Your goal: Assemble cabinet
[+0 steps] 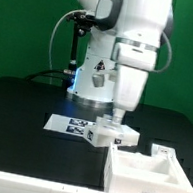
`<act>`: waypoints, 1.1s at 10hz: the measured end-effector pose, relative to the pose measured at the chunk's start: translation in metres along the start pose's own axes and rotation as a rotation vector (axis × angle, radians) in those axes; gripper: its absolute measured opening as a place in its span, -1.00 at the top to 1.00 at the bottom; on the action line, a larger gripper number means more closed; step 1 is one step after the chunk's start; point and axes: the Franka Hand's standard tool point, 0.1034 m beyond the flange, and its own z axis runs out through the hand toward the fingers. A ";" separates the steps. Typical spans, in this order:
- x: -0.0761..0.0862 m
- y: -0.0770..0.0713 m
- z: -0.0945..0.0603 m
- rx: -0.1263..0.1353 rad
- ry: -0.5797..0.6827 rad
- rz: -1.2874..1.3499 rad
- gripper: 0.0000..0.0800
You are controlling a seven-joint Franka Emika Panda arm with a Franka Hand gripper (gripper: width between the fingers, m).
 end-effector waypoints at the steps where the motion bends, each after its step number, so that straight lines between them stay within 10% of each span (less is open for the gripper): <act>1: 0.014 -0.003 0.001 0.006 -0.004 -0.030 0.84; 5: 0.009 -0.003 0.003 0.010 -0.005 -0.031 0.84; 8: 0.037 -0.013 -0.004 0.080 -0.110 0.097 0.84; 11: 0.037 -0.014 -0.002 0.084 -0.109 0.102 0.84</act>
Offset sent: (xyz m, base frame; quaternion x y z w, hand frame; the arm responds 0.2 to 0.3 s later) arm 0.0000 0.0000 0.0000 0.0000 0.0000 0.0000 1.0000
